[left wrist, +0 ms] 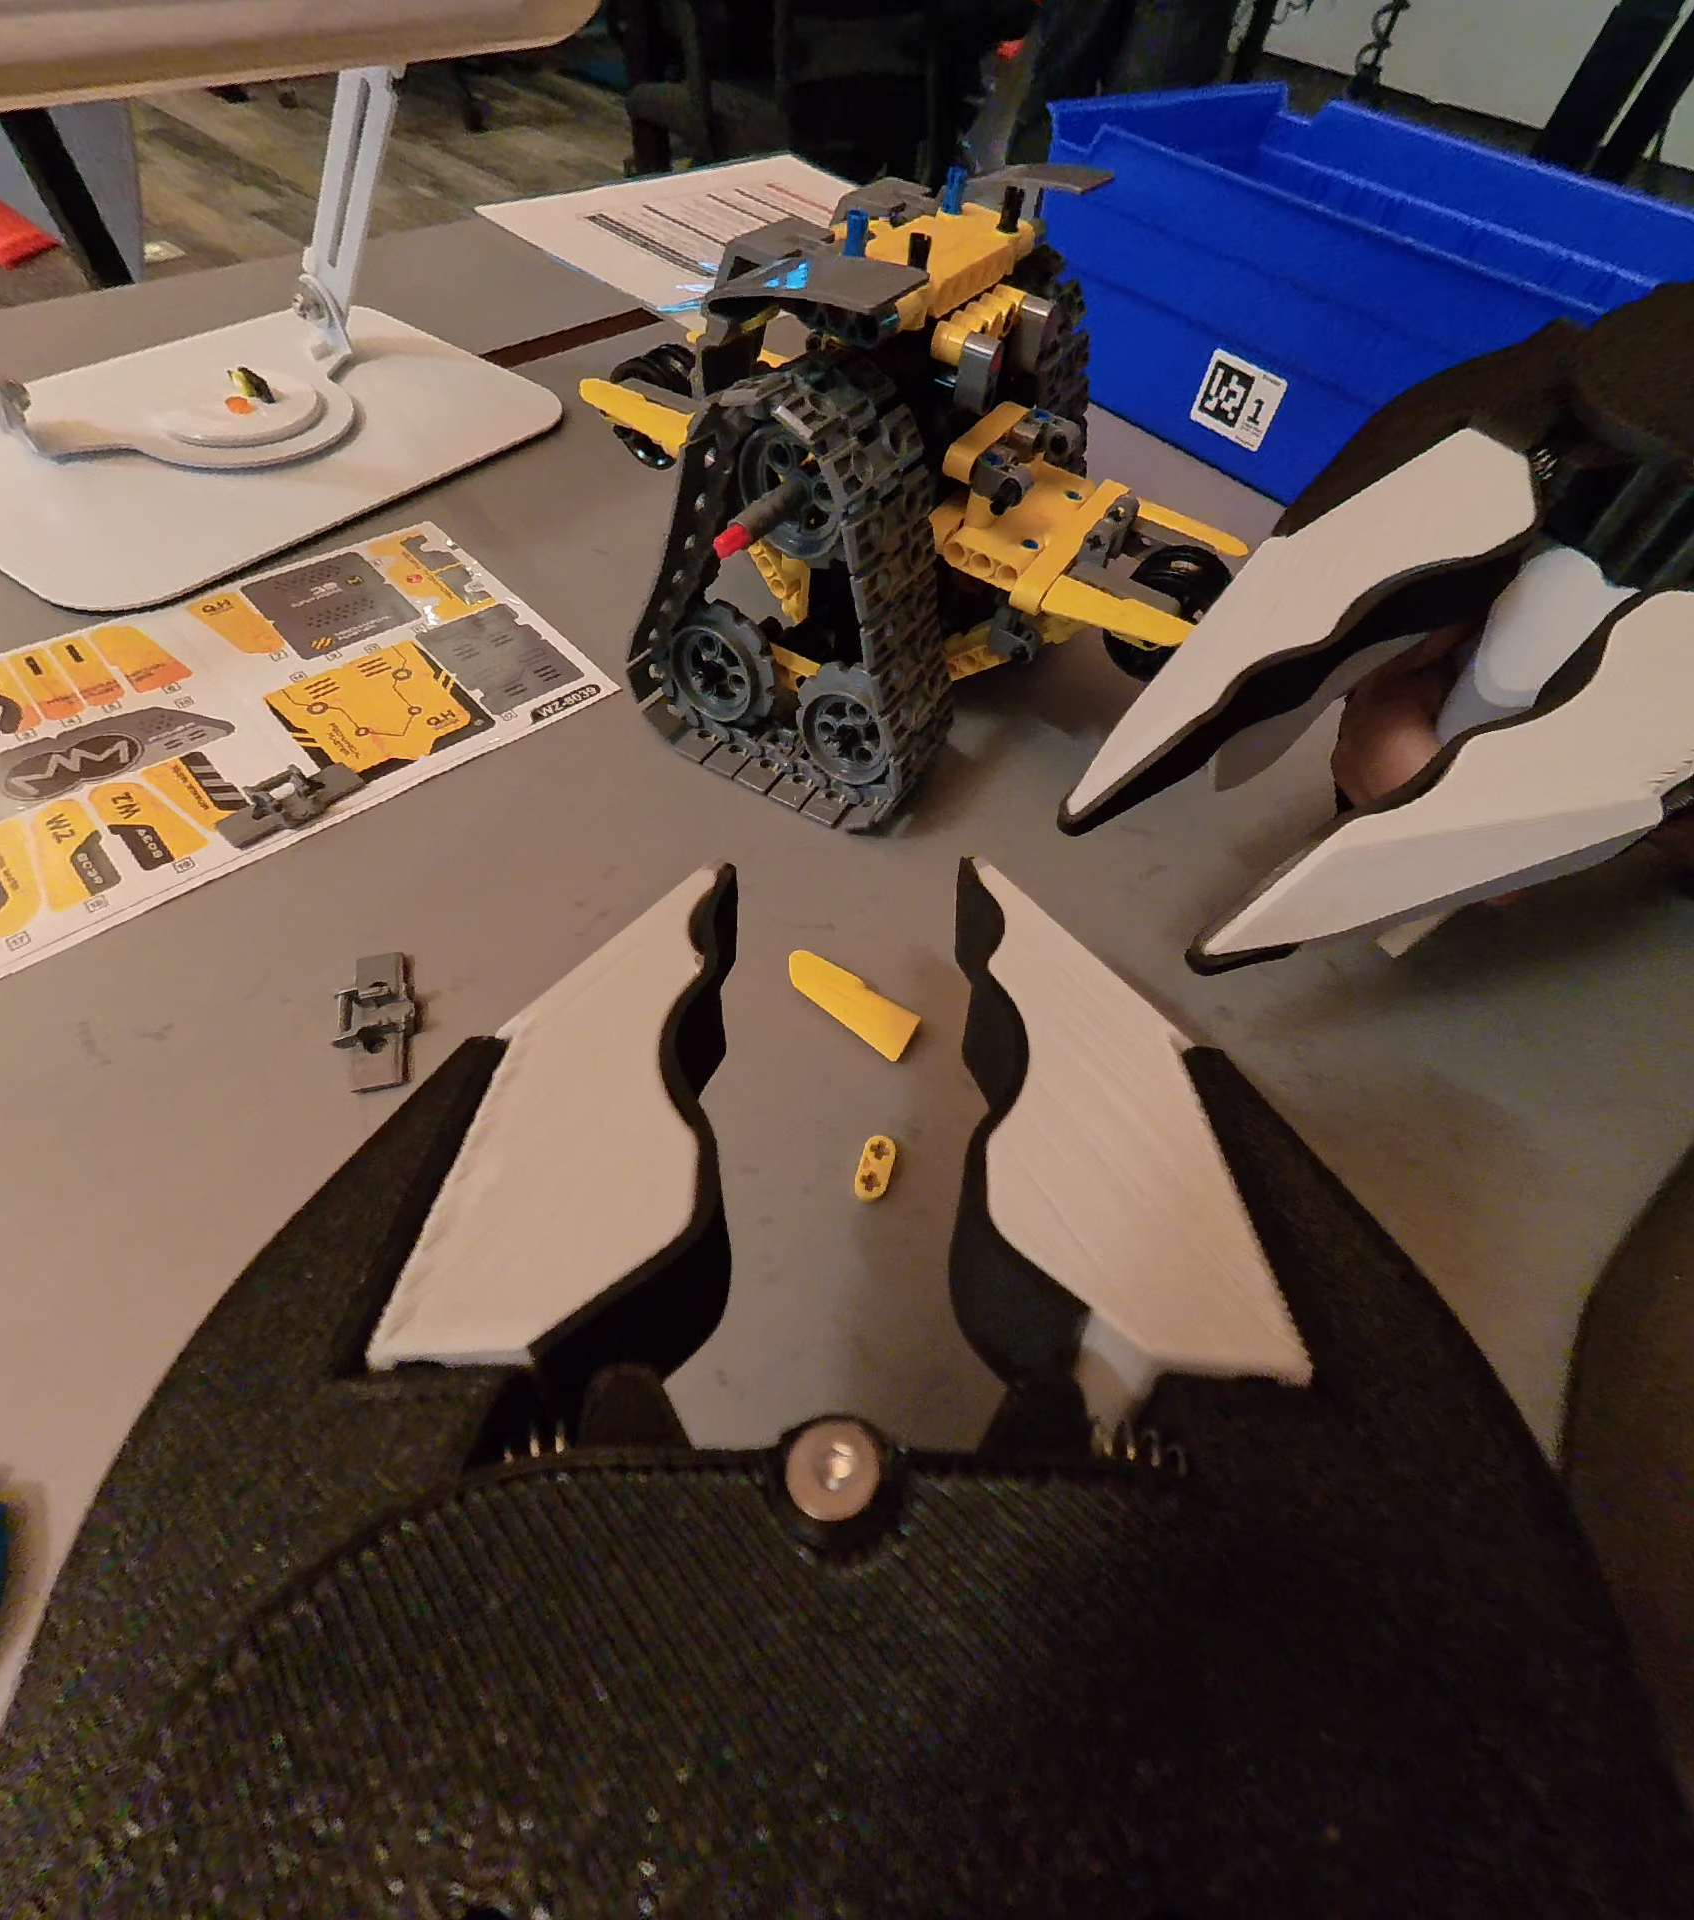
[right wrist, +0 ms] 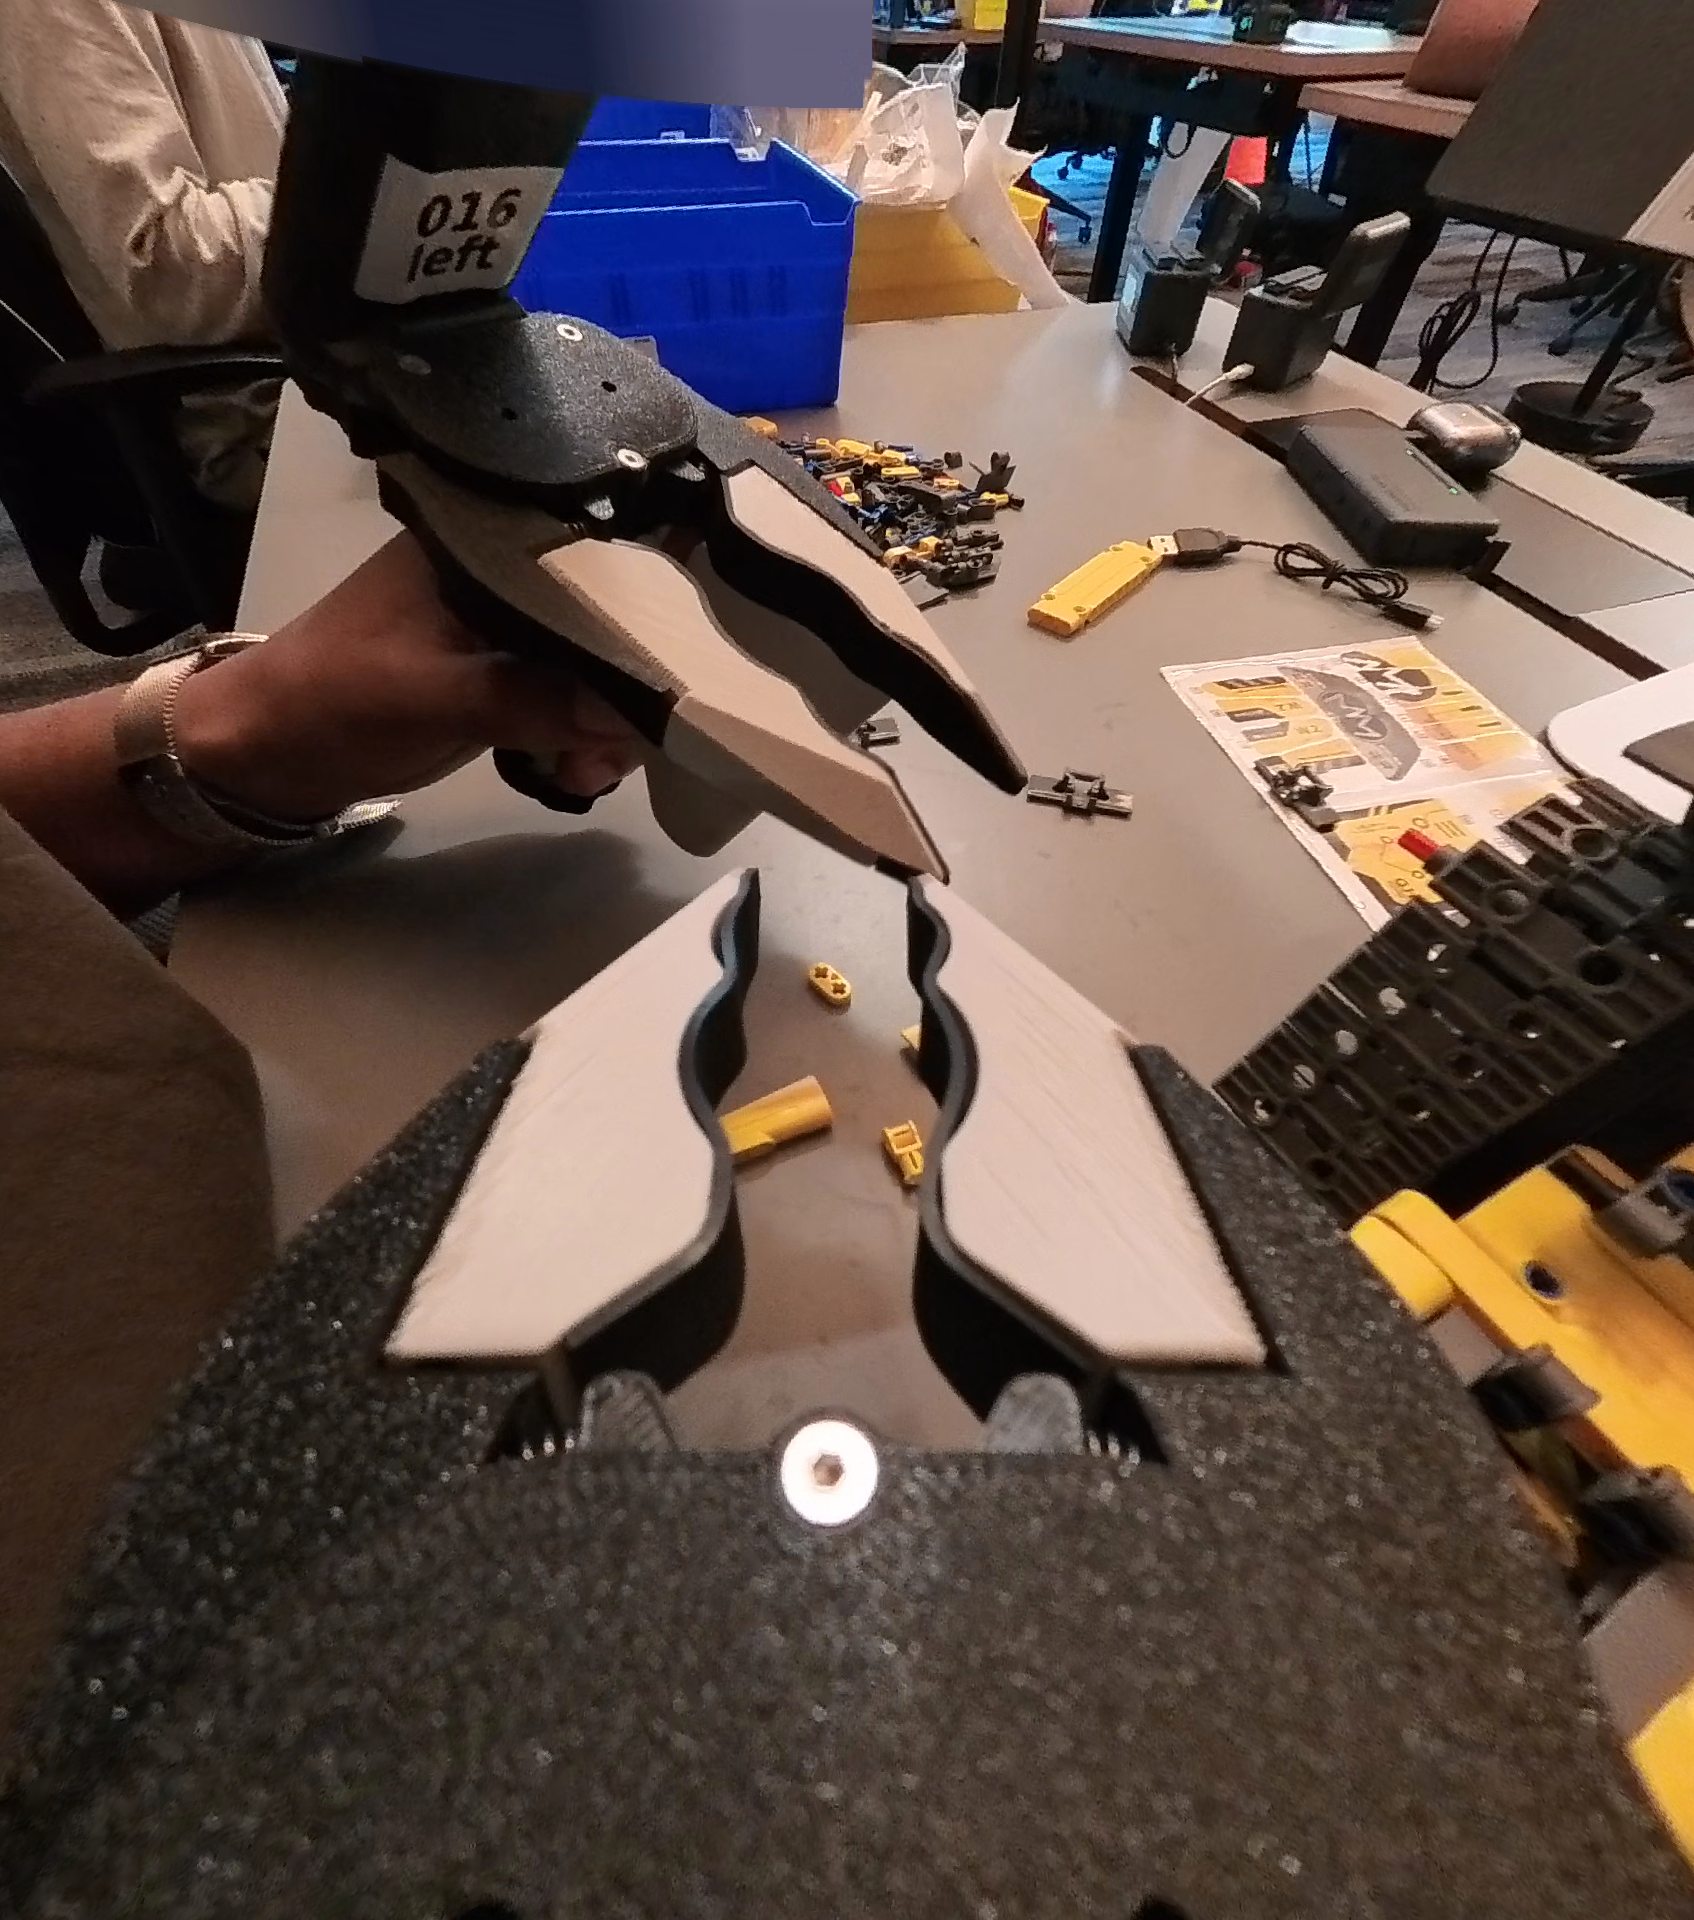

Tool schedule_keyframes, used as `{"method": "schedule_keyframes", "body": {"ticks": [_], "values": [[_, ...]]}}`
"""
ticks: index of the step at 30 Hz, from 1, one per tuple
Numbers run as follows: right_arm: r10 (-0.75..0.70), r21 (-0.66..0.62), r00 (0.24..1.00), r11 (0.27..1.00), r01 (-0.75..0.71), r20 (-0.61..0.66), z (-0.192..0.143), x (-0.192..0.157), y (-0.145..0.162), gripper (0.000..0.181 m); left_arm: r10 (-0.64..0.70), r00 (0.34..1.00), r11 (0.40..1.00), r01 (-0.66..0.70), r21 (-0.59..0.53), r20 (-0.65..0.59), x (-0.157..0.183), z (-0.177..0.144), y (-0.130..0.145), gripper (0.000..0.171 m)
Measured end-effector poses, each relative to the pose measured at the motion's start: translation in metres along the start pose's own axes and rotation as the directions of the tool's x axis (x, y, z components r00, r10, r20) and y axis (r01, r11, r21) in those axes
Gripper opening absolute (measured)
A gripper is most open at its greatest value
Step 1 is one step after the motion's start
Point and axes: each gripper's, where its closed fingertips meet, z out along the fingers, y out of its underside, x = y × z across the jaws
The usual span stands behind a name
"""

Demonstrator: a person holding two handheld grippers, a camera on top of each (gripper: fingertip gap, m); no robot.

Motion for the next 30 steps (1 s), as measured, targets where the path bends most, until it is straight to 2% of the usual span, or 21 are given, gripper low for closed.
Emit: {"method": "schedule_keyframes", "body": {"ticks": [10, 15, 21, 24, 27, 30], "values": [[0.003, -0.022, 0.999, 1.000, -0.004, -0.040, -0.001, 0.011, 0.005, 0.028, -0.110, 0.994, 0.993, 0.110, 0.052, 0.004, -0.014, -0.009, -0.006, 0.039], [-0.020, -0.016, 0.999, 1.000, 0.019, -0.049, -0.003, 0.009, 0.001, 0.027, -0.153, 0.986, 0.988, 0.151, -0.026, -0.061, -0.011, -0.011, 0.001, 0.036], [-0.033, 0.001, 0.998, 0.999, 0.033, -0.048, -0.006, 0.006, -0.005, 0.027, -0.087, 0.996, 0.995, 0.088, -0.040, 0.037, -0.041, -0.028, 0.004, 0.035], [-0.029, 0.001, 0.999, 1.000, 0.029, -0.042, -0.006, 0.005, -0.005, 0.028, -0.105, 0.992, 0.994, 0.106, -0.012, 0.064, -0.057, -0.033, 0.007, 0.034], [-0.025, -0.006, 0.999, 1.000, 0.025, -0.039, -0.005, 0.005, -0.003, 0.028, -0.190, 0.982, 0.982, 0.189, -0.006, -0.005, -0.056, -0.031, 0.010, 0.034], [-0.015, -0.020, 0.999, 1.000, 0.014, -0.034, -0.003, 0.005, 0.001, 0.028, -0.173, 0.985, 0.985, 0.173, 0.005, -0.001, -0.055, -0.032, 0.009, 0.034]]}}
